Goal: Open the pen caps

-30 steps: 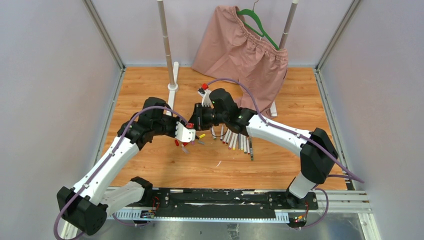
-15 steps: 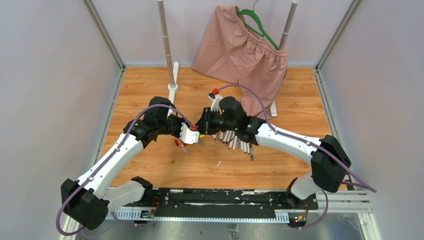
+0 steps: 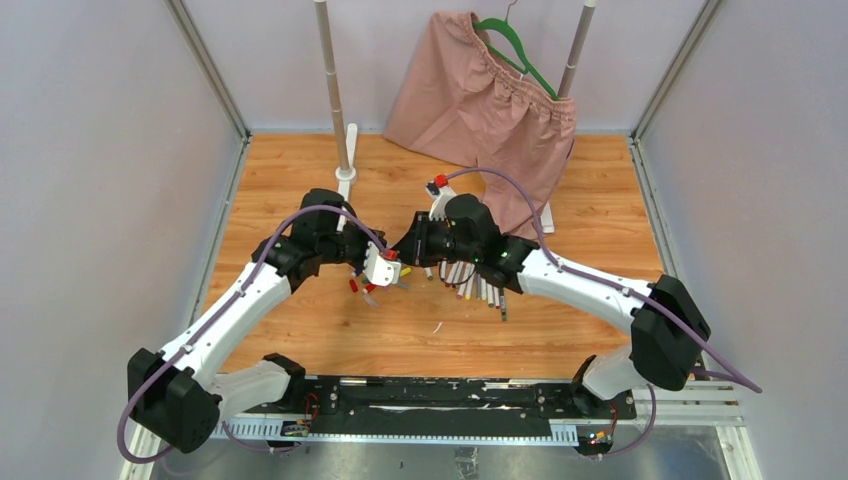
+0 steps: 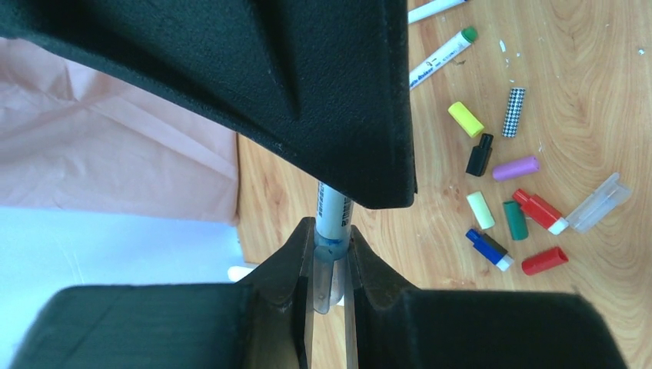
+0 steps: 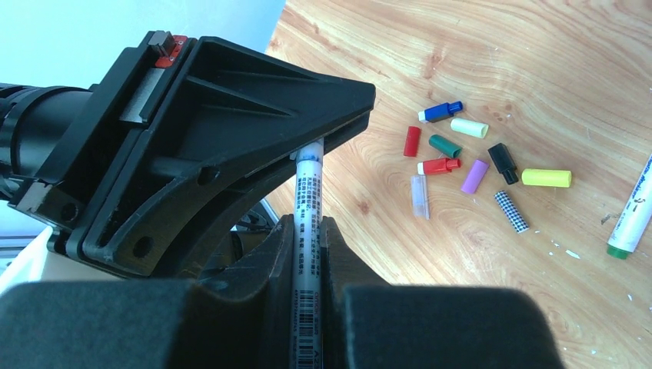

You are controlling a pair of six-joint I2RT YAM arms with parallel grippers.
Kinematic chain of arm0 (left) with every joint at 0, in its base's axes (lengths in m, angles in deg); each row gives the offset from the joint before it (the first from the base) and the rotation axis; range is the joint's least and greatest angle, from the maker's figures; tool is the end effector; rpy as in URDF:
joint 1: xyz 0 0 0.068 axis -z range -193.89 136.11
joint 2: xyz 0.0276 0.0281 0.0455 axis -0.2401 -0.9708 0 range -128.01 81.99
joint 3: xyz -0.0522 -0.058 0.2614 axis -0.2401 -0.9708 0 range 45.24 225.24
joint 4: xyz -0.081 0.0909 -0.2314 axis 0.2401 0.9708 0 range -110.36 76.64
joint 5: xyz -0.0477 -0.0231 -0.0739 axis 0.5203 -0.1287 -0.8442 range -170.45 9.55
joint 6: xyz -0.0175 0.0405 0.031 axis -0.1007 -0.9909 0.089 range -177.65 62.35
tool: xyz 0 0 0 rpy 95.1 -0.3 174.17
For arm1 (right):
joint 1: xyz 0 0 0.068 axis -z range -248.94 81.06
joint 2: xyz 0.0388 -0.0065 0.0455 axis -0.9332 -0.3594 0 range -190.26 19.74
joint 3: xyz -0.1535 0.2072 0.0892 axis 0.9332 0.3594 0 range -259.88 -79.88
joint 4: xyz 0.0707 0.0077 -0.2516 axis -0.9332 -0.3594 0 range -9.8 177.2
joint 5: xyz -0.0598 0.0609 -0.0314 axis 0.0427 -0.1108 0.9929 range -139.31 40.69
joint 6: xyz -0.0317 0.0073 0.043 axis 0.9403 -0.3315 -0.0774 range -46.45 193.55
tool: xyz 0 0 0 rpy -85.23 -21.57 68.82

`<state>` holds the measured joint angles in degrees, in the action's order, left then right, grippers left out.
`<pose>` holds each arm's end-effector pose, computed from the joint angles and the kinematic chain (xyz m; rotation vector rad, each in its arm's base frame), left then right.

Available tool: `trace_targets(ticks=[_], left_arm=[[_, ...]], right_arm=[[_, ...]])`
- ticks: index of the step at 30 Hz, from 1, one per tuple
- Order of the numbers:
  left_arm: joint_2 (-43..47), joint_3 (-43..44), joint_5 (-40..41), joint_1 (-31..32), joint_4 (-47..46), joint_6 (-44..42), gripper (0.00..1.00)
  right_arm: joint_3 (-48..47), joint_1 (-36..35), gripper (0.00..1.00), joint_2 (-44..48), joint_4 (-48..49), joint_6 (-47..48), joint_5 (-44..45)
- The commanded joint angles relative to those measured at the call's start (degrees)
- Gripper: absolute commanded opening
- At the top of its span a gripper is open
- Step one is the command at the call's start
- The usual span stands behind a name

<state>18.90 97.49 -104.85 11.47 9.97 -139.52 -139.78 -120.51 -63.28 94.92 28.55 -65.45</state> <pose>0.2040 -0.1130 0.2917 1.9022 1.1329 0.0538 0.2043 0.2733 0.3058 -0.3427 2.0579 1.3752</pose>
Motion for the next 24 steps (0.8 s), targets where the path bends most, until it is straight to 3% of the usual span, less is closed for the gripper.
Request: trace_targets(ticks=[1, 24], left_arm=[[-1.6, -0.6, 21.3, -8.8, -6.7, 0.2, 0.00], [-6.4, -1.4, 26.1, -16.1, -10.7, -3.8, 0.00]], right_arm=[[3.0, -1.3, 0.00, 6.2, -11.6, 0.8, -9.5], [6.4, -1.1, 0.00, 11.0, -14.7, 2.6, -8.7]])
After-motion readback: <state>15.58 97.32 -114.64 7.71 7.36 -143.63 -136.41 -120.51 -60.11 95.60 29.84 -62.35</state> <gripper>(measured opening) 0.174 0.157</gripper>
